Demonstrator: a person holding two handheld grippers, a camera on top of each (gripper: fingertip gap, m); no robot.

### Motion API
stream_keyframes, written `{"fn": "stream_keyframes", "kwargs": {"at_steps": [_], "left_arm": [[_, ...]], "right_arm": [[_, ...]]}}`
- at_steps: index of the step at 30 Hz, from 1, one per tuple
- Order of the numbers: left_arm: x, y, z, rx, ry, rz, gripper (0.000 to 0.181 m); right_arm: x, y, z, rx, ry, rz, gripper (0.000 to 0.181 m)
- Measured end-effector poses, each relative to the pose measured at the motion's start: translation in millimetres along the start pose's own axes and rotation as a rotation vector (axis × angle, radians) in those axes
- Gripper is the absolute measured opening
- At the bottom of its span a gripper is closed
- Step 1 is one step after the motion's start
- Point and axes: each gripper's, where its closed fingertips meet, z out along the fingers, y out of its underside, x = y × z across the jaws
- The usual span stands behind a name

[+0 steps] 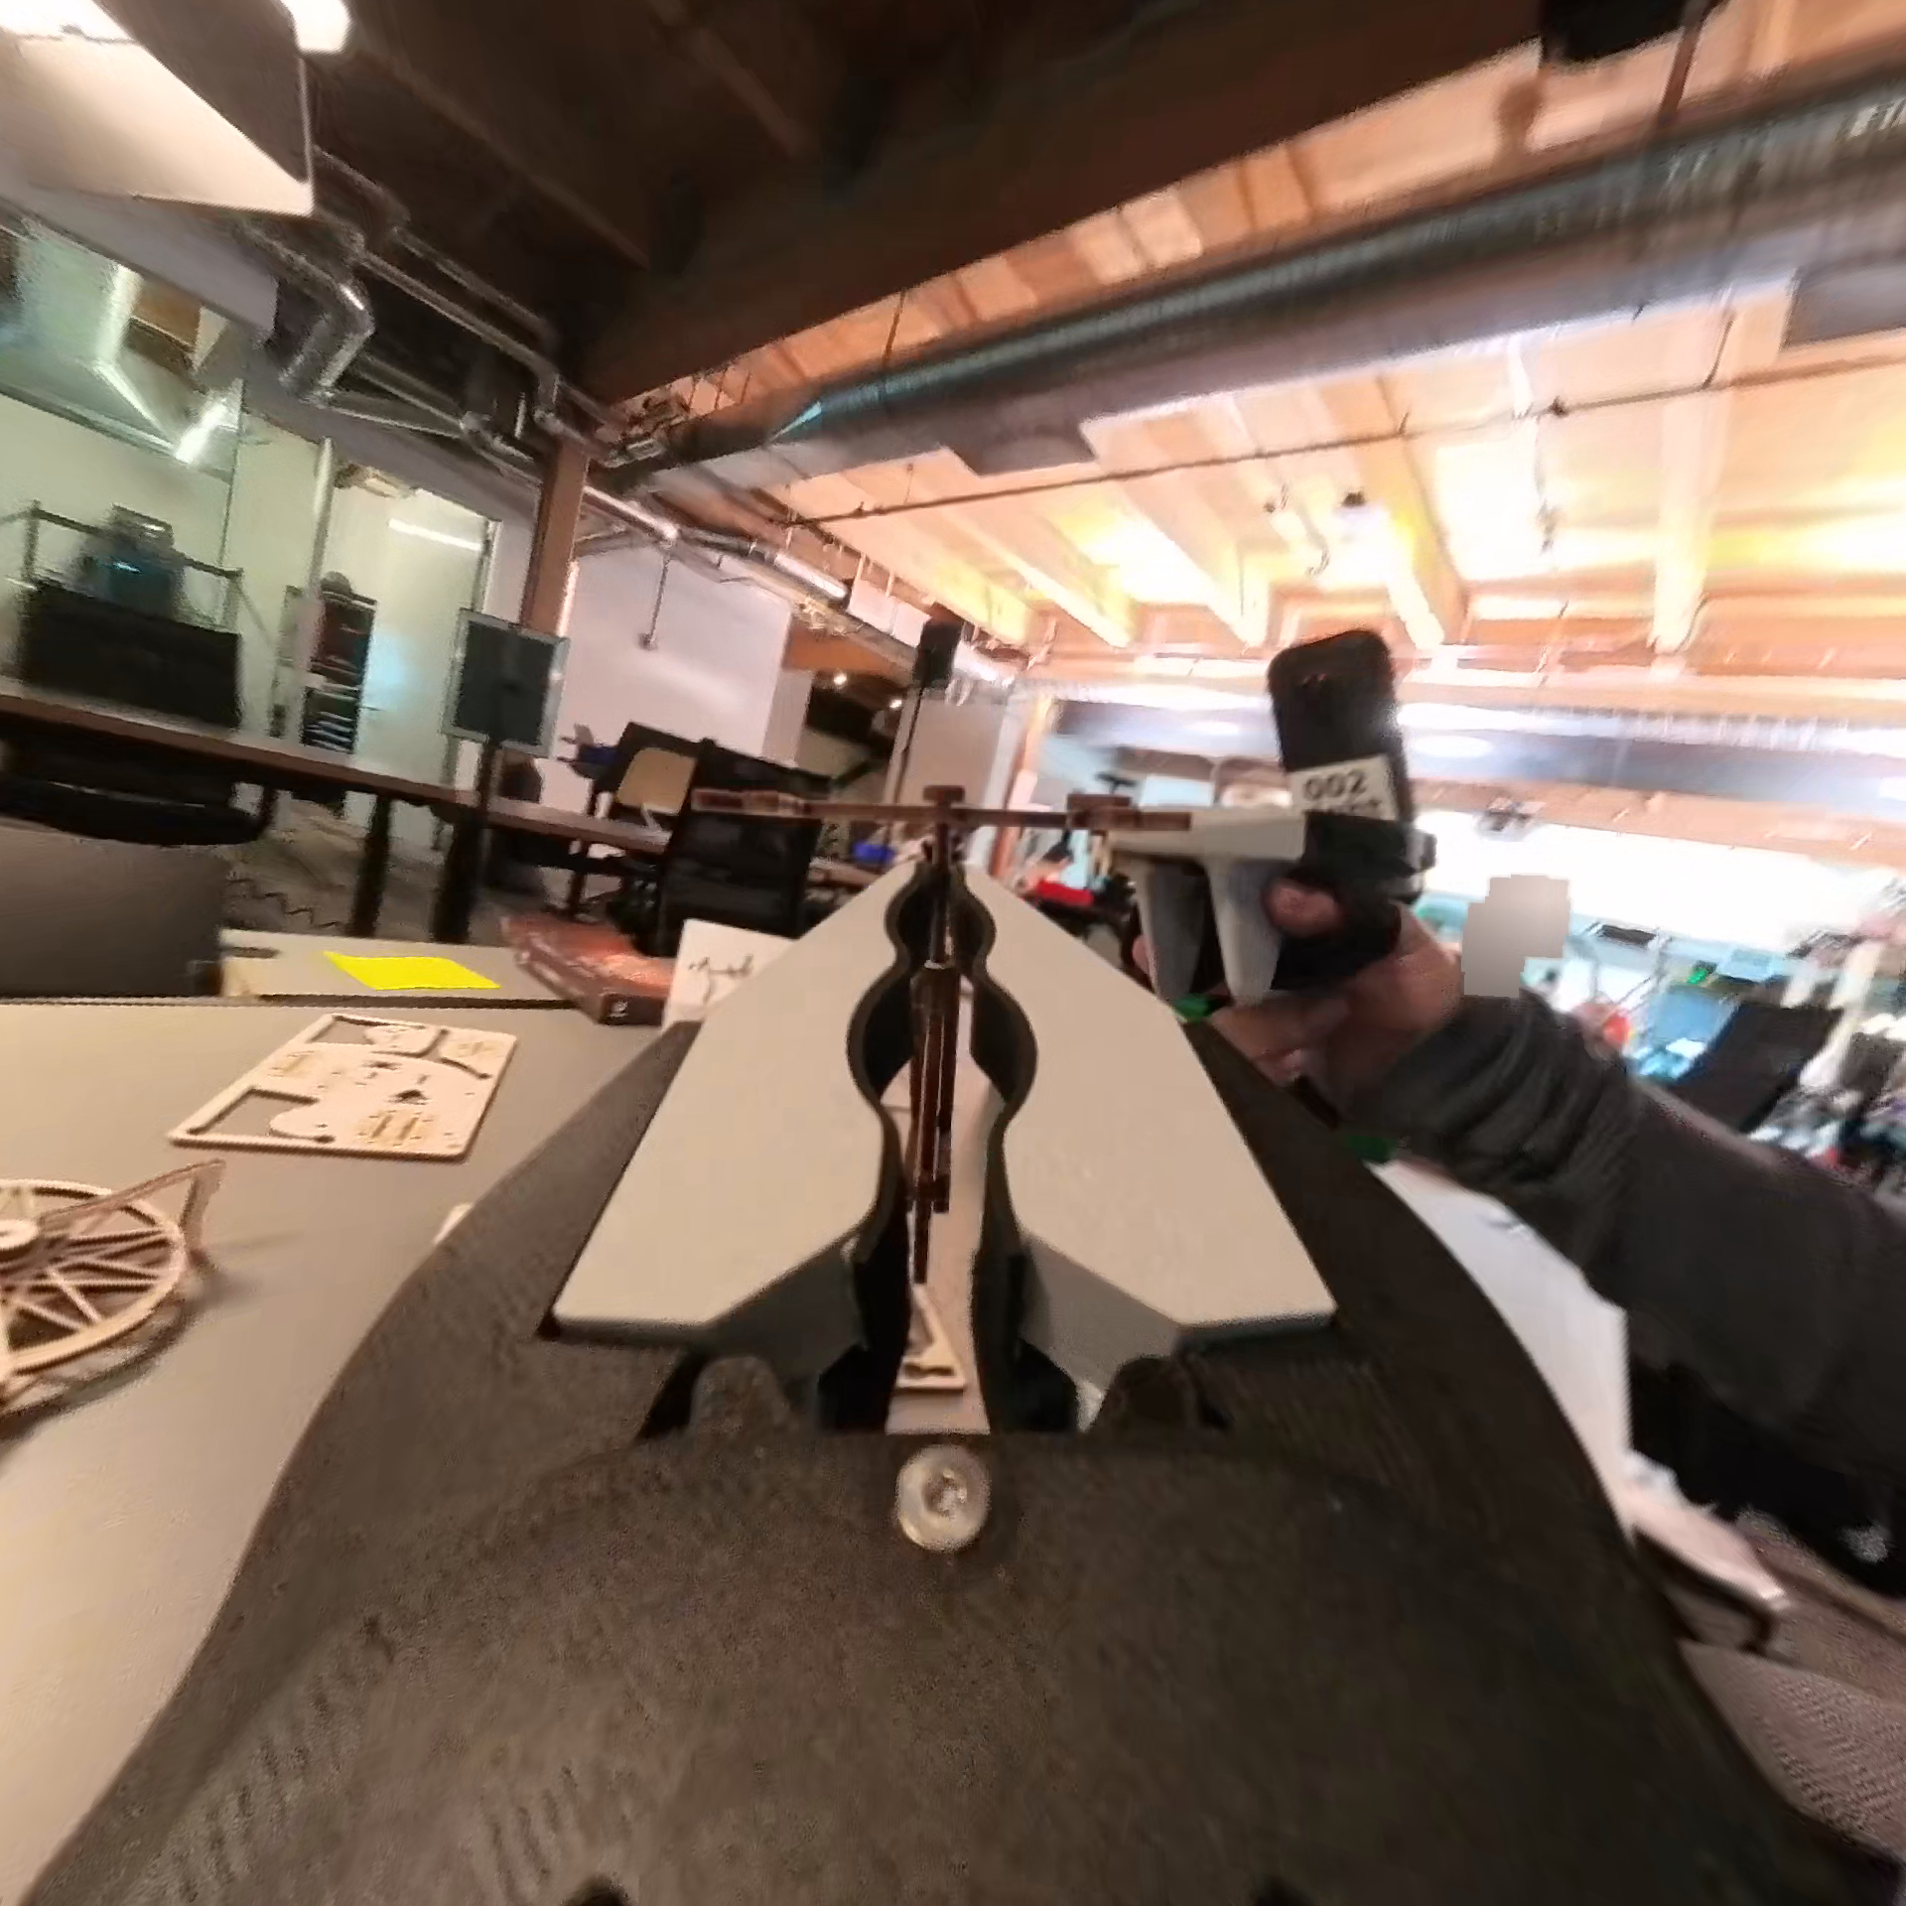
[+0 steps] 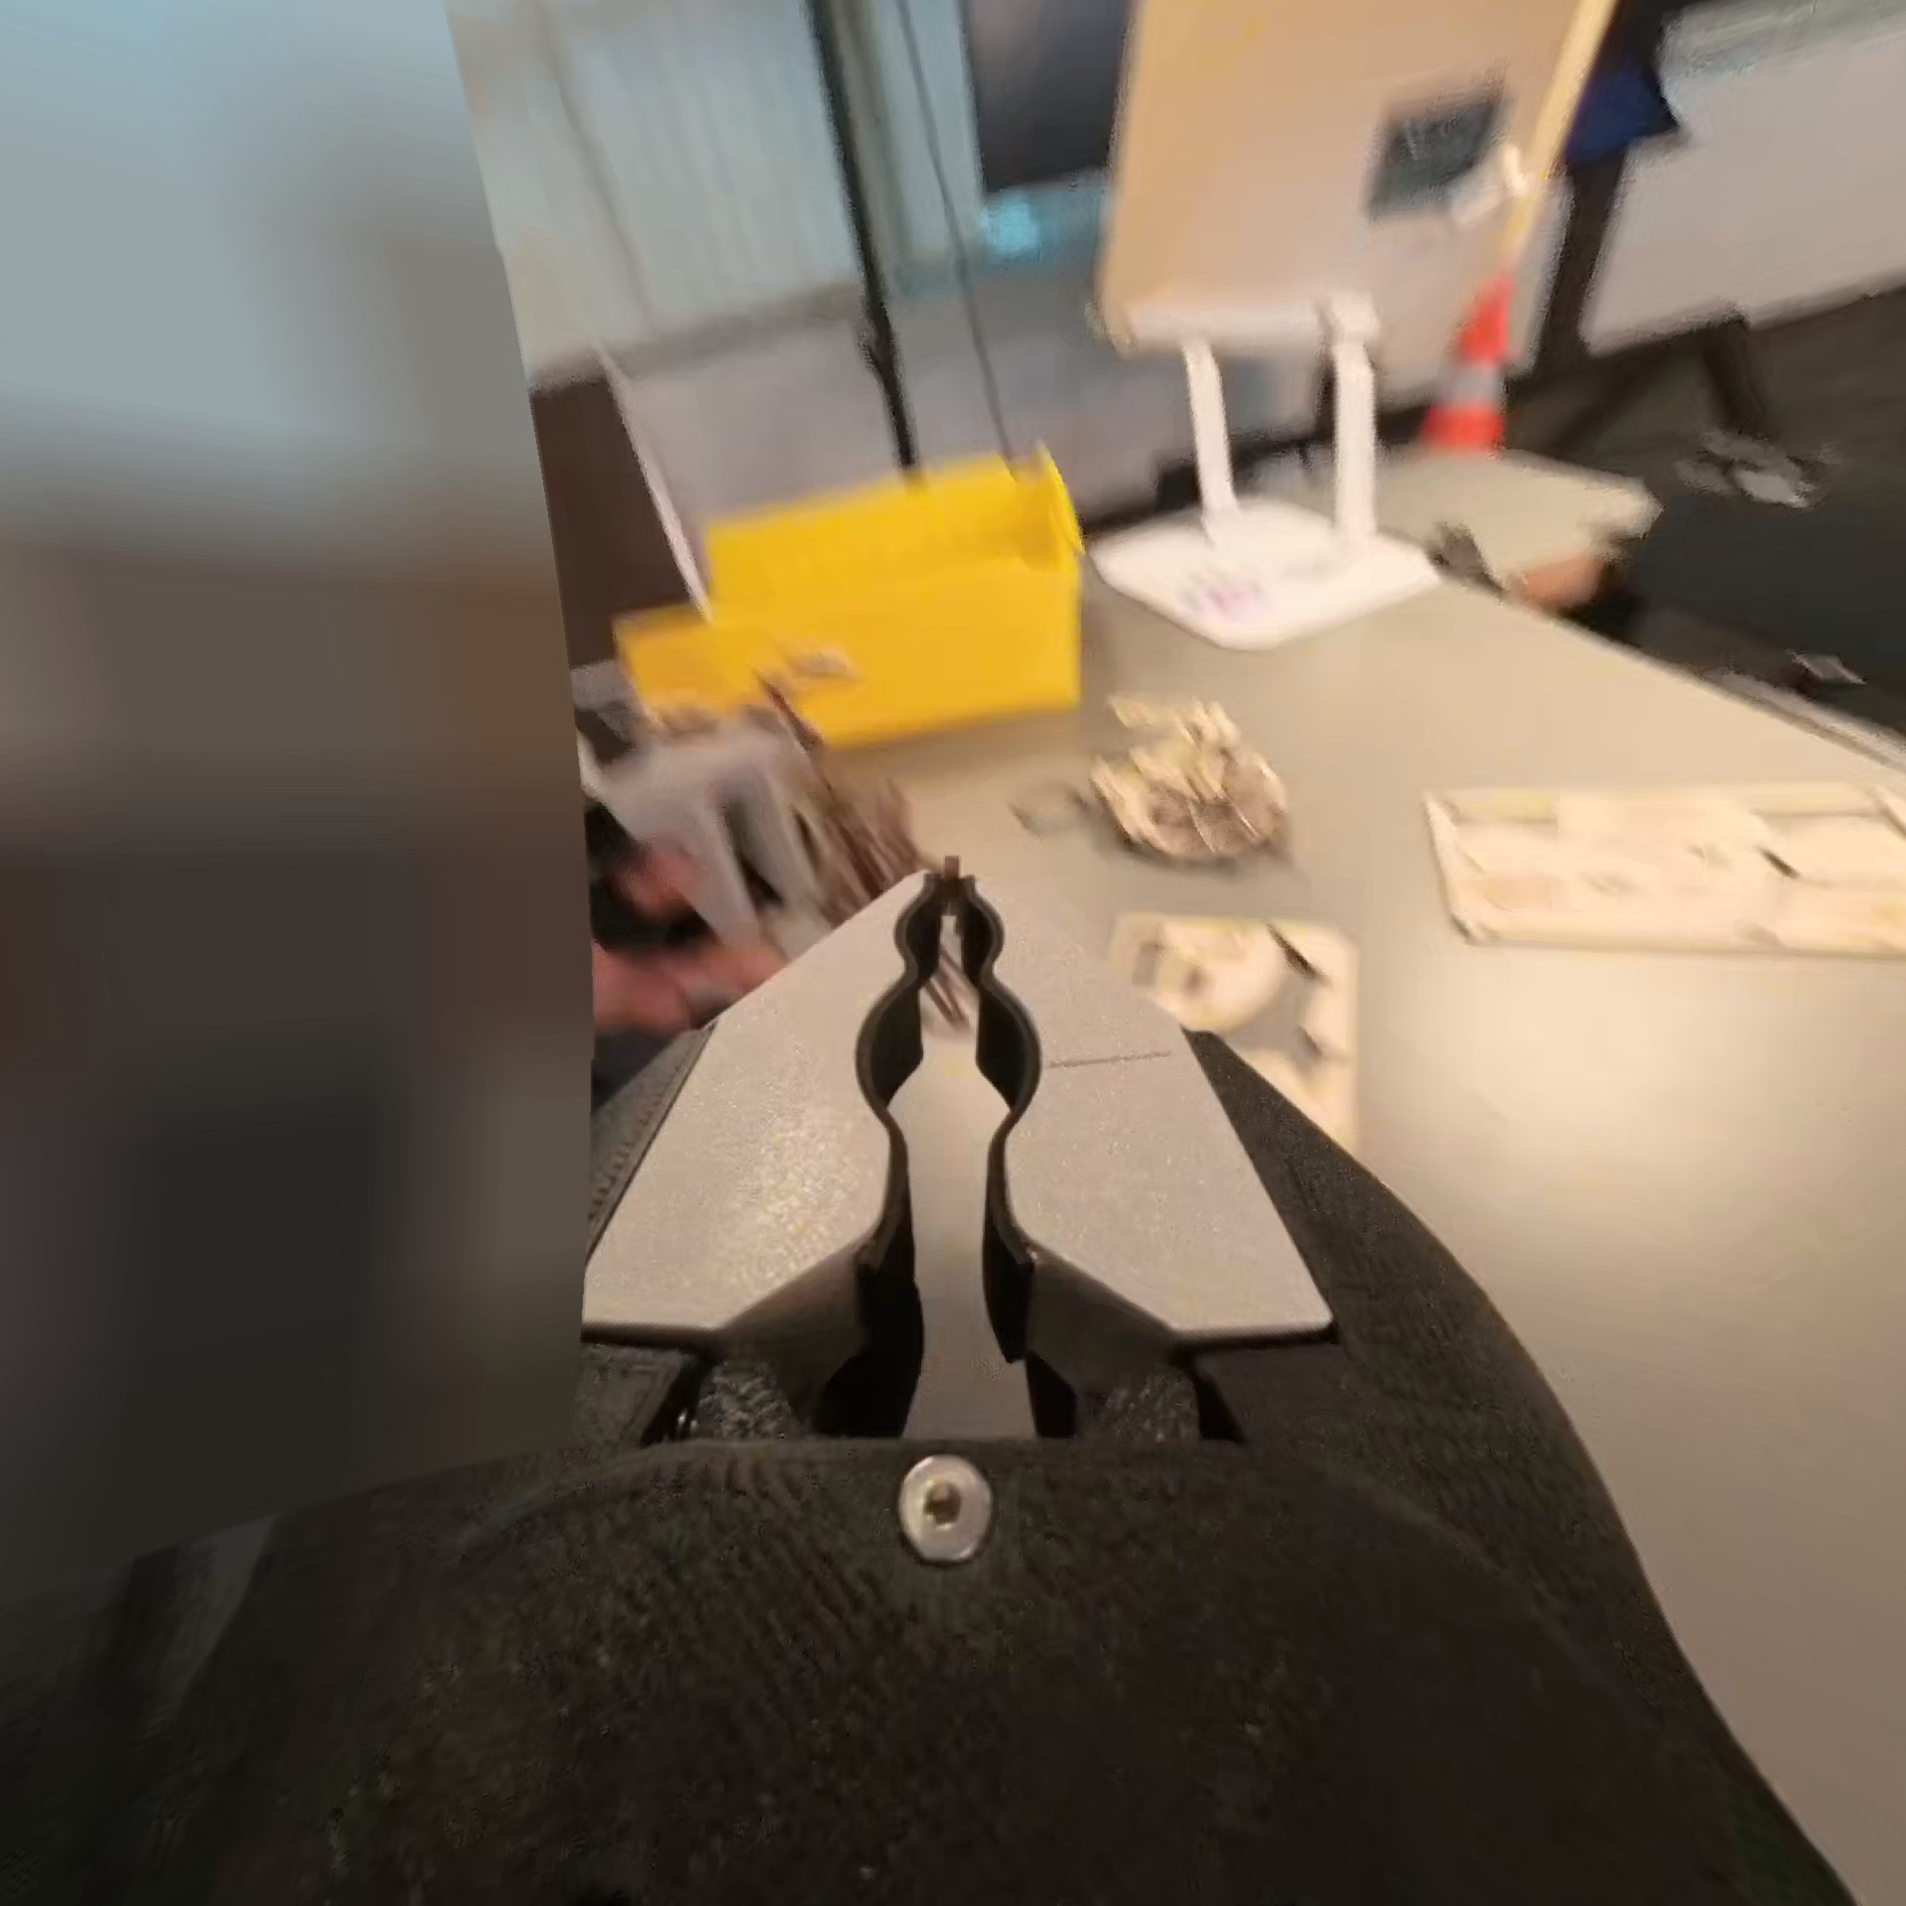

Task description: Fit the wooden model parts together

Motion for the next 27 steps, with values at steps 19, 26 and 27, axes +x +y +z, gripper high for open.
{"fn": "stream_keyframes", "kwargs": {"at_steps": [19, 26, 27], "left_arm": [[4.8, 1.7, 3.3, -0.024, -0.027, 0.125, 0.001], [-10.2, -29.3, -21.4, 0.051, -0.088, 0.180, 0.001], [-13.4, -37.3, -27.2, 0.066, -0.100, 0.188, 0.001]], "right_arm": [[46.1, 178.7, -87.2, -1.553, -0.092, -0.332, 0.009], [50.8, 167.5, -87.5, -1.861, 0.004, -0.303, 0.011], [50.3, 168.1, -89.3, -1.916, 0.026, -0.295, 0.010]]}}
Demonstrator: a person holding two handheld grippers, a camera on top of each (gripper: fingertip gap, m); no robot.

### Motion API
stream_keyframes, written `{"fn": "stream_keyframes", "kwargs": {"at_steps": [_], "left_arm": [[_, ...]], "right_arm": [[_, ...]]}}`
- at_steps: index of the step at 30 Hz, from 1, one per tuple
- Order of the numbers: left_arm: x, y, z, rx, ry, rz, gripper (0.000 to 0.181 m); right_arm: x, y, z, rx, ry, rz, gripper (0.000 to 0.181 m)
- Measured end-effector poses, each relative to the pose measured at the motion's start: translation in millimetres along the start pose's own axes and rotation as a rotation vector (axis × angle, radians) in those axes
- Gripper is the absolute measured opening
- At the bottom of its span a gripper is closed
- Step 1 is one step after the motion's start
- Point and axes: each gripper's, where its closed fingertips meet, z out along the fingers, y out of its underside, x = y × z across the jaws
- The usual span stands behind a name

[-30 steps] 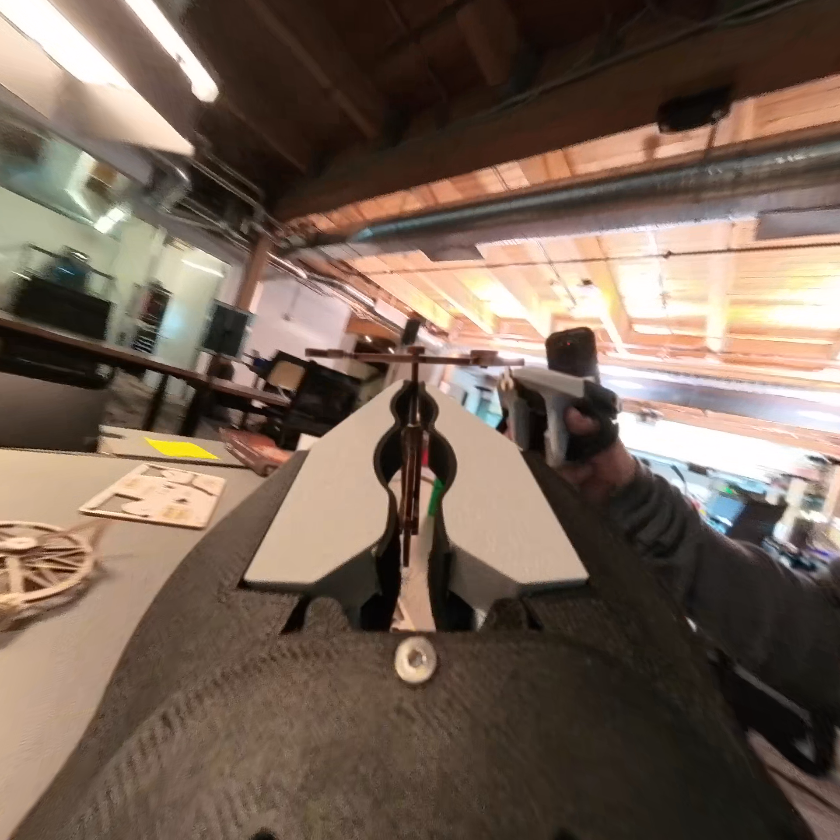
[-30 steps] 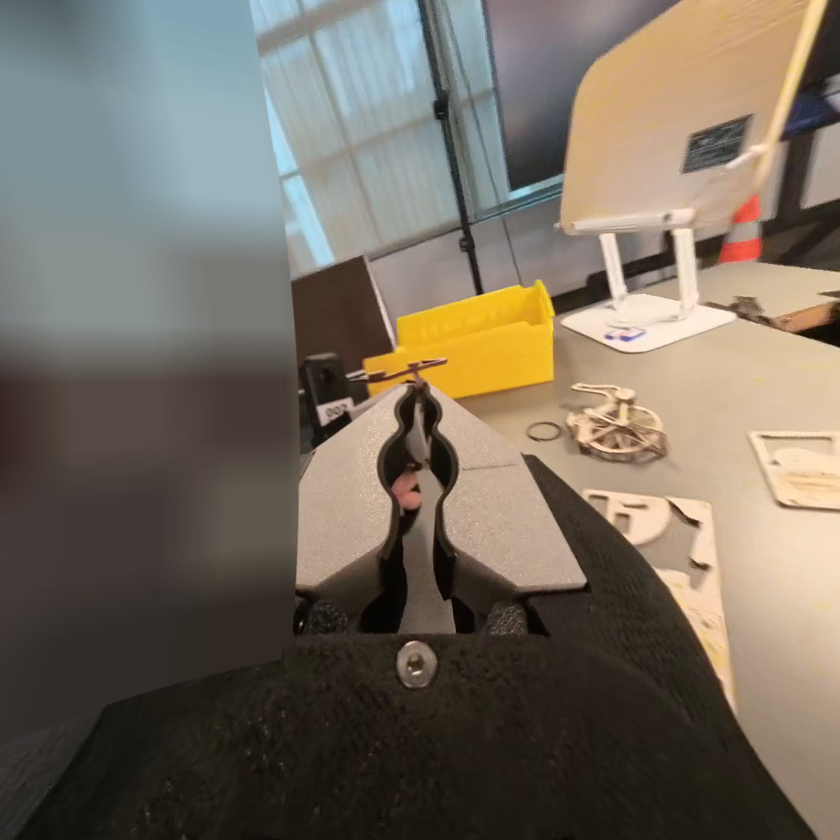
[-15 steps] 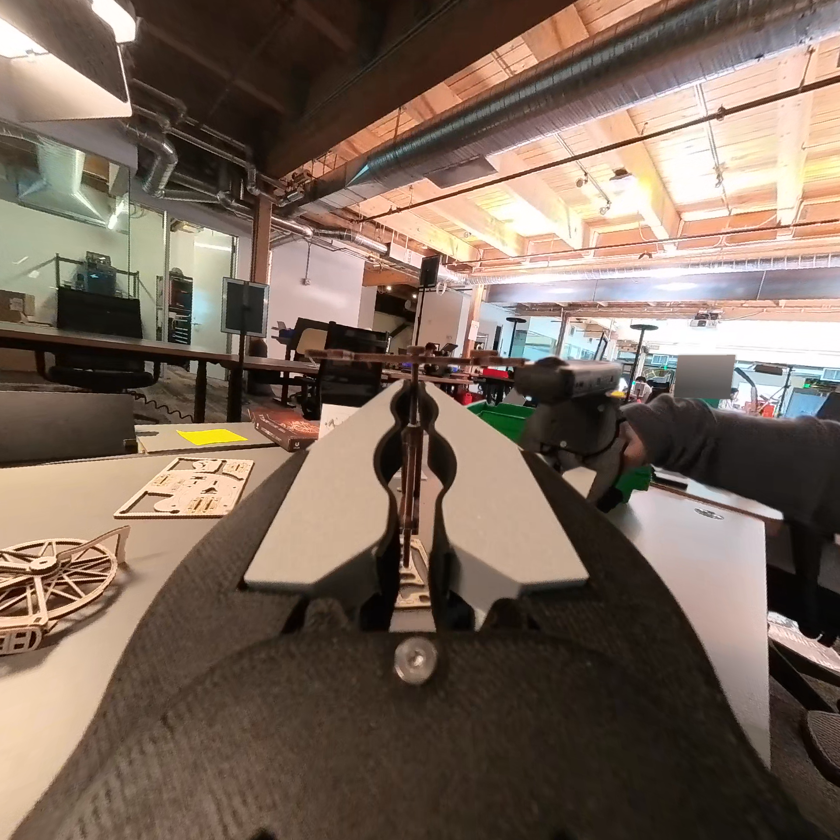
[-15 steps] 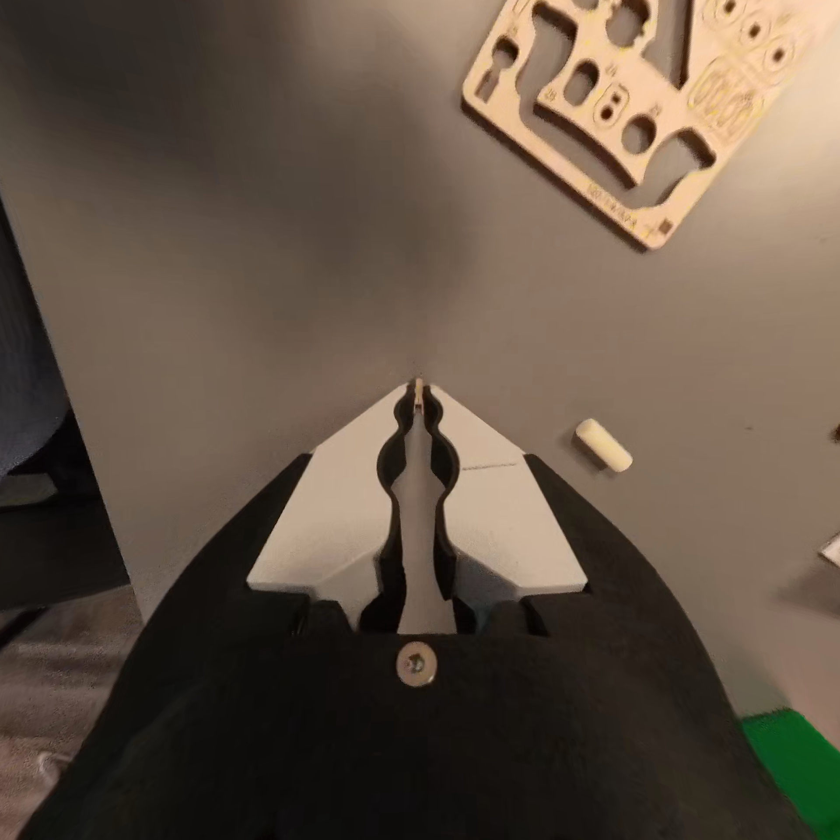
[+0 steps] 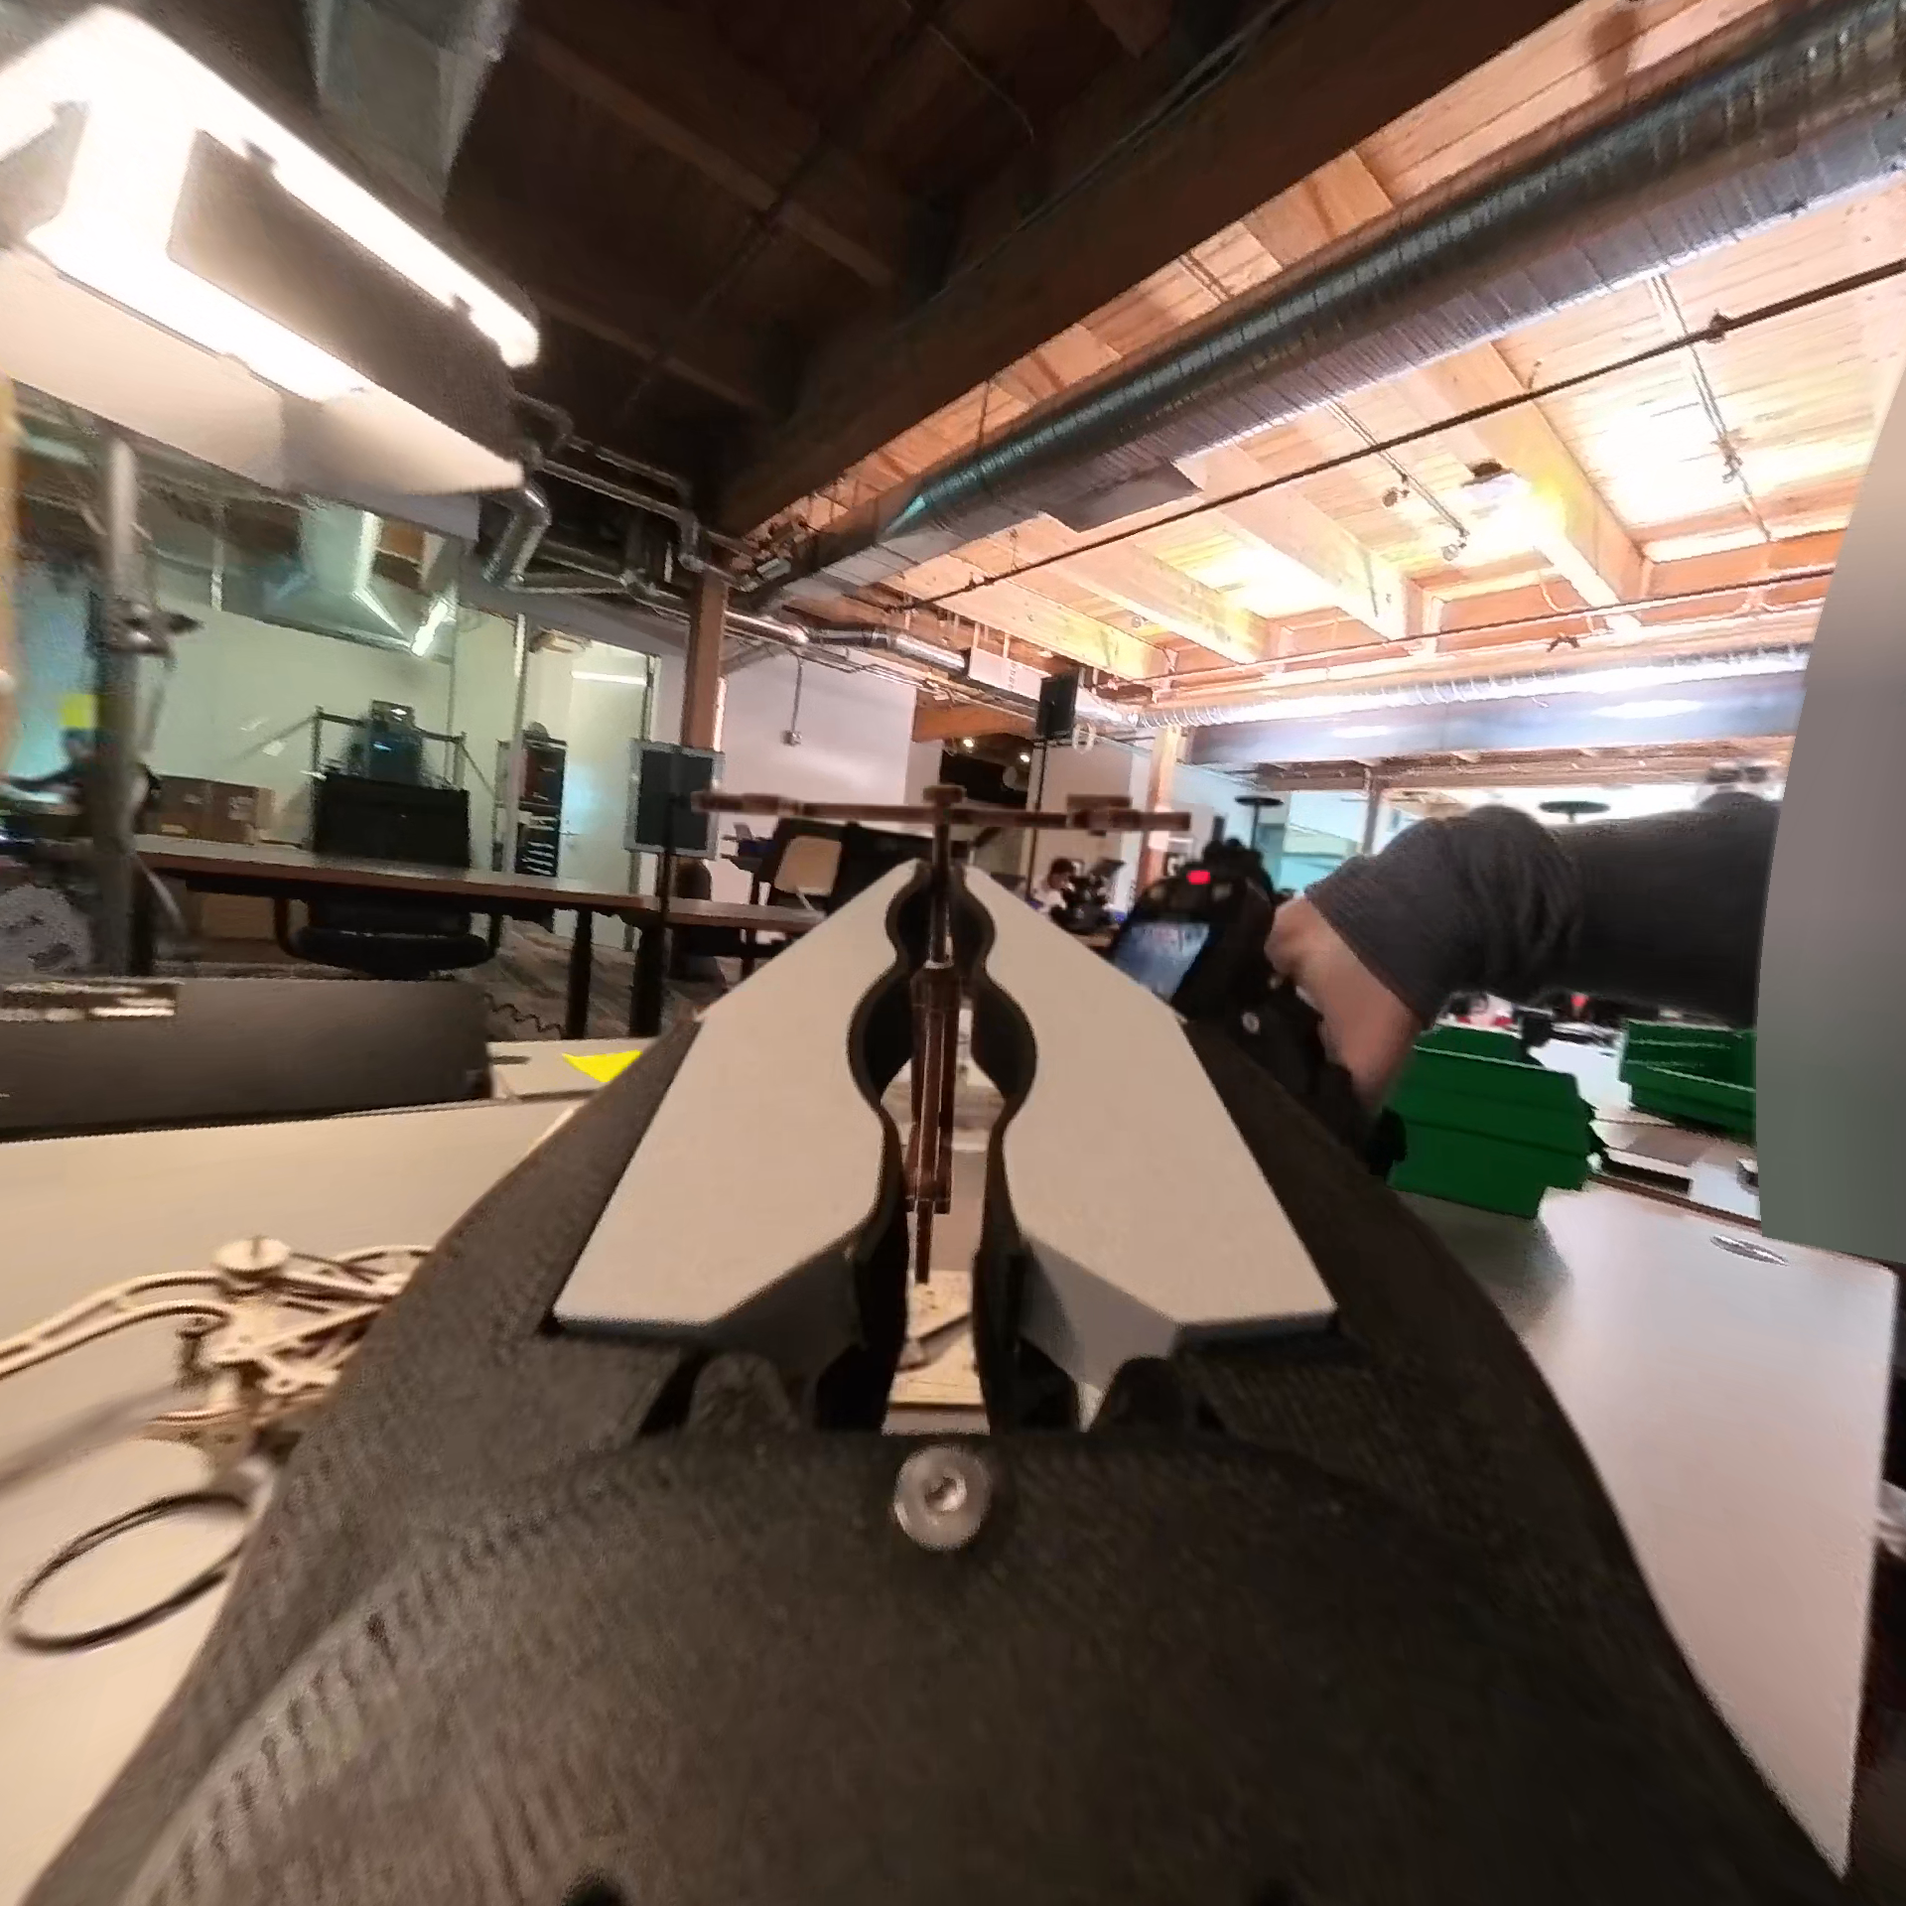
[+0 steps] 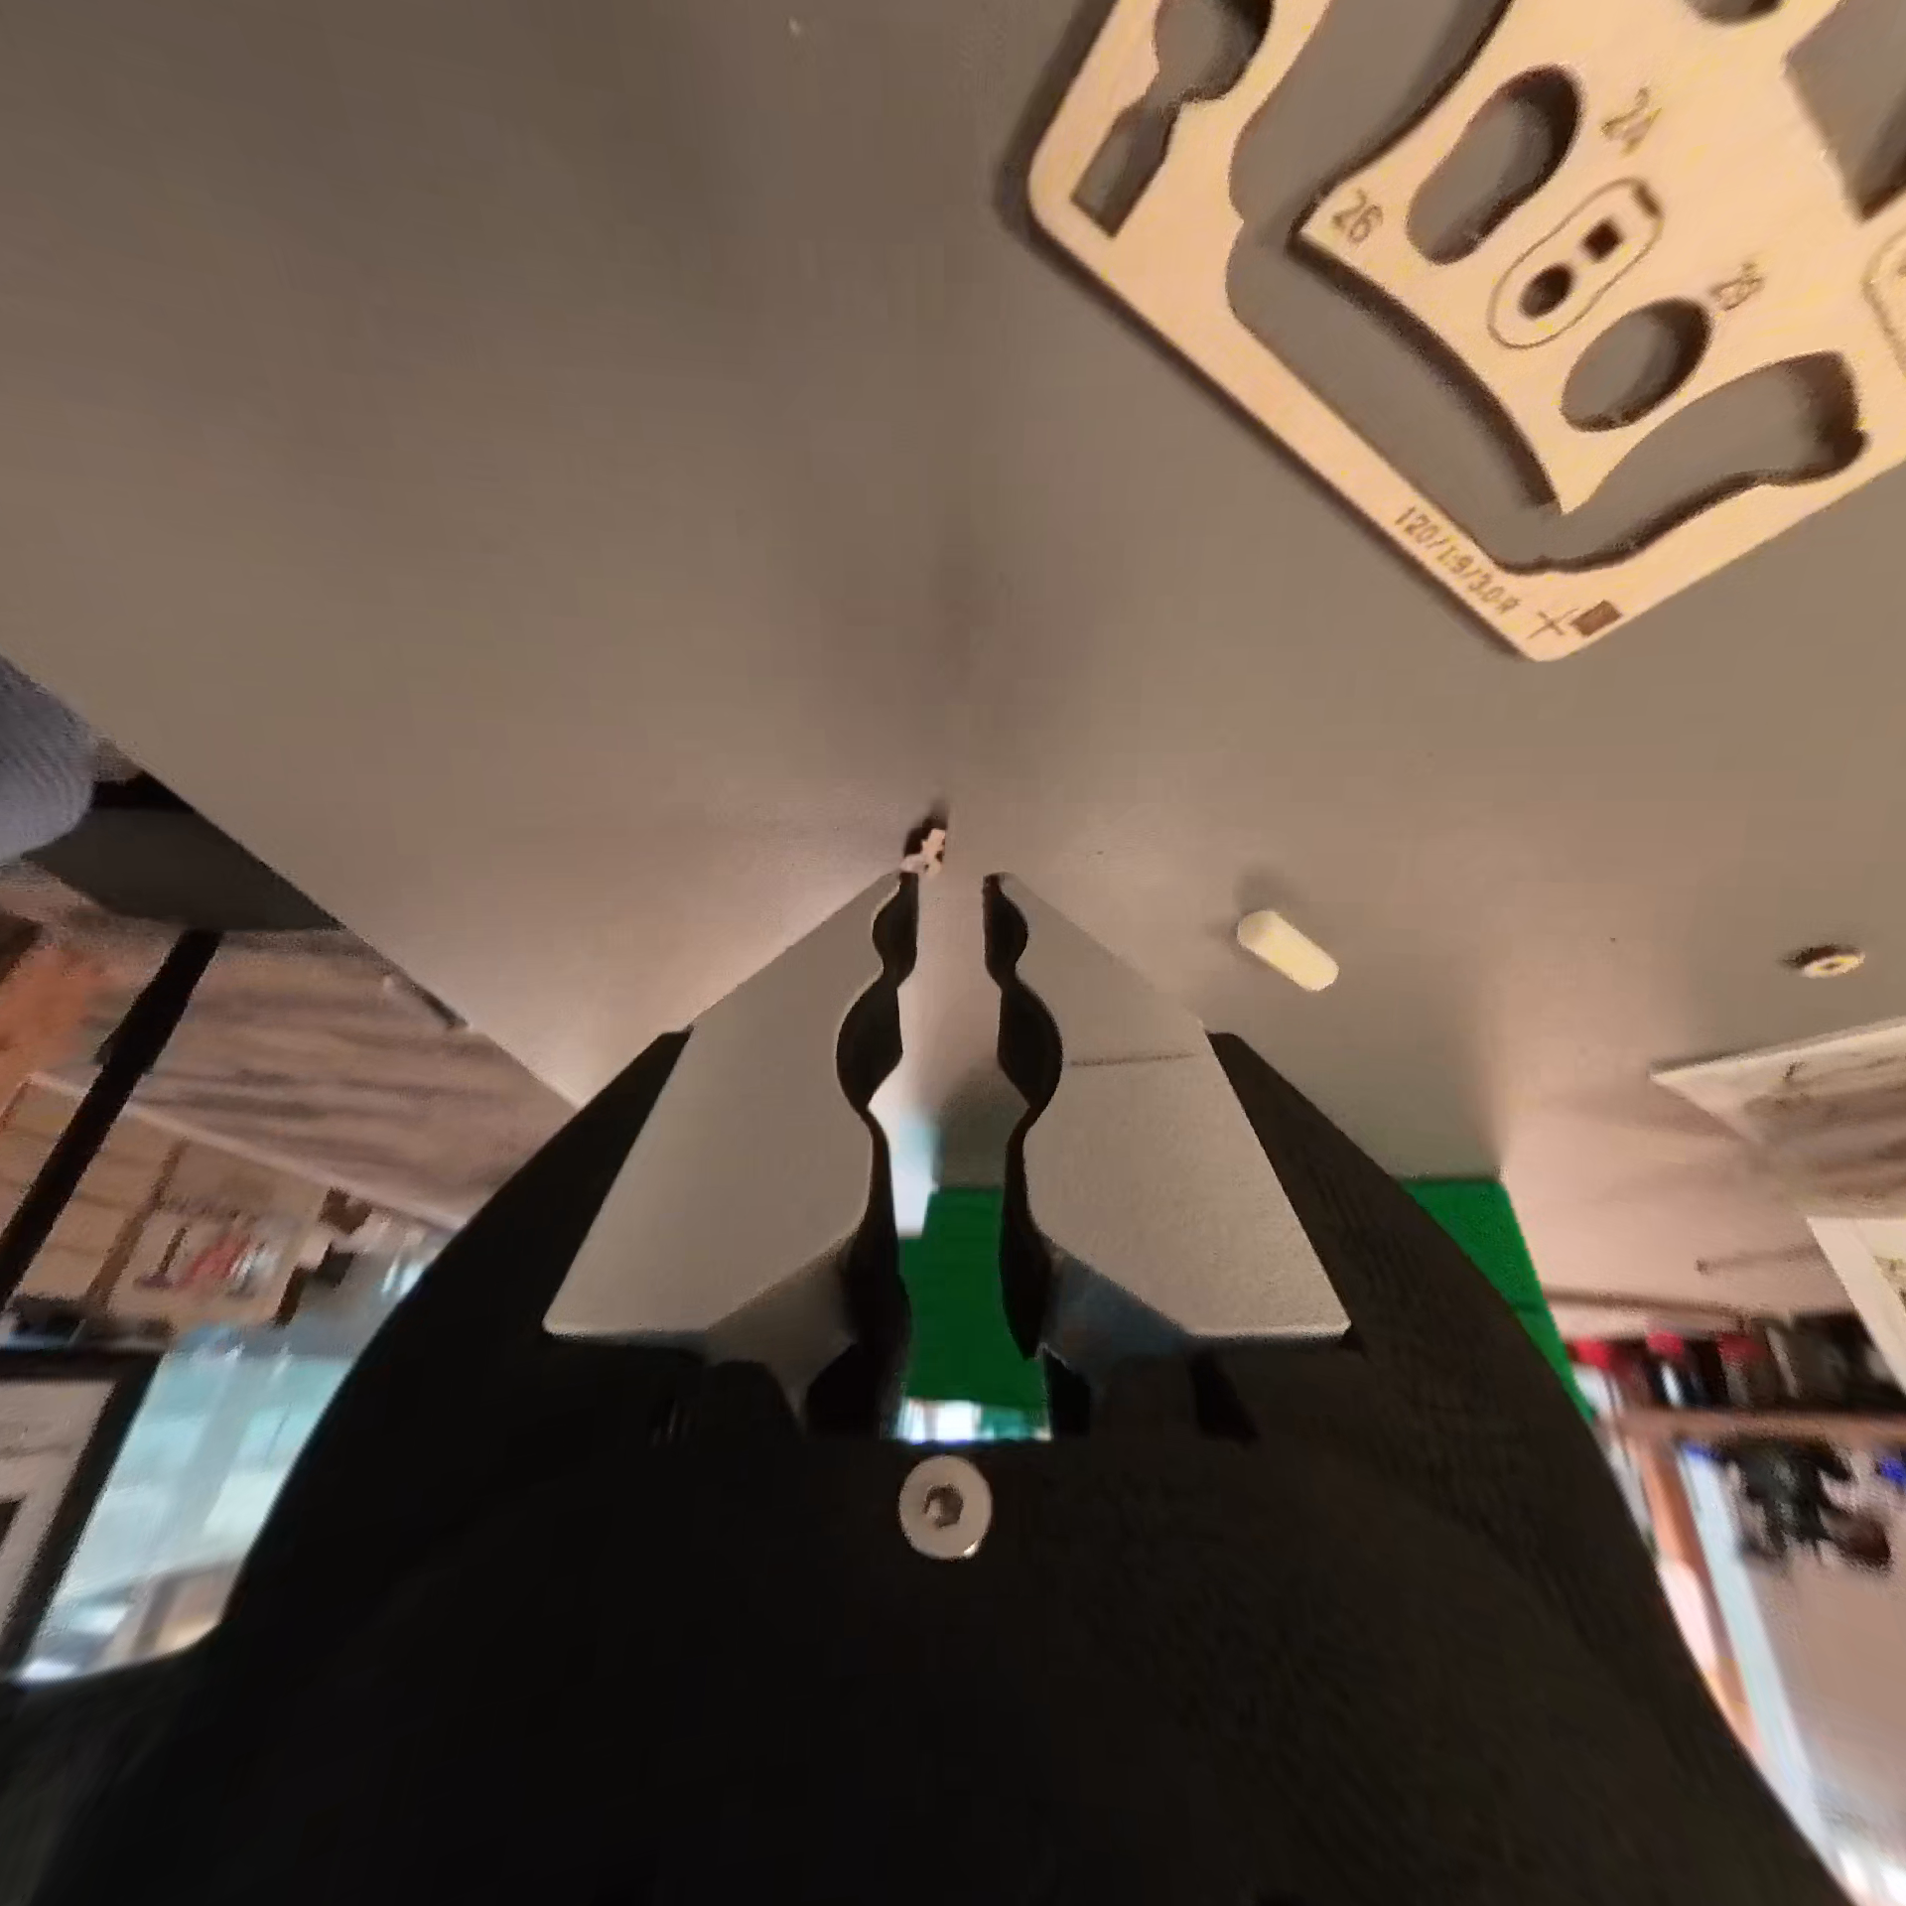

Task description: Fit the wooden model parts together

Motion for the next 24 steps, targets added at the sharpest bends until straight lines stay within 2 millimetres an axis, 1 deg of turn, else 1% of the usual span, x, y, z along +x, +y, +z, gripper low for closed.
{"fn": "stream_keyframes", "kwargs": {"at_steps": [3, 5, 7, 10, 15, 20, 22, 24], "left_arm": [[-11.1, -20.5, -13.8, 0.034, -0.029, 0.028, 0.001], [-14.3, -30.3, -21.2, 0.054, -0.042, 0.048, 0.001], [-15.0, -37.0, -26.2, 0.073, -0.046, 0.055, 0.001], [-13.4, -41.2, -29.6, 0.080, -0.035, 0.058, 0.001], [-10.3, -45.9, -32.0, 0.093, -0.019, 0.066, 0.001], [-7.4, -45.2, -30.4, 0.100, 0.000, 0.052, 0.001], [-5.8, -44.8, -29.4, 0.099, 0.006, 0.050, 0.001], [-4.4, -45.3, -29.1, 0.100, 0.009, 0.054, 0.001]], "right_arm": [[-0.6, 2.1, 3.5, -0.158, 0.009, 0.035, 0.007], [-0.7, 0.4, 5.6, -0.242, -0.003, 0.047, 0.009], [1.0, -2.8, 7.2, -0.308, -0.008, 0.052, 0.011], [-1.1, -2.7, 7.4, -0.388, -0.026, 0.047, 0.014], [-5.1, -2.4, 7.1, -0.402, -0.055, 0.067, 0.013], [3.0, 3.2, 8.0, -0.411, -0.033, 0.076, 0.012], [5.9, 3.8, 7.9, -0.391, -0.040, 0.102, 0.012], [8.4, 1.4, 7.8, -0.323, -0.058, 0.140, 0.012]]}}
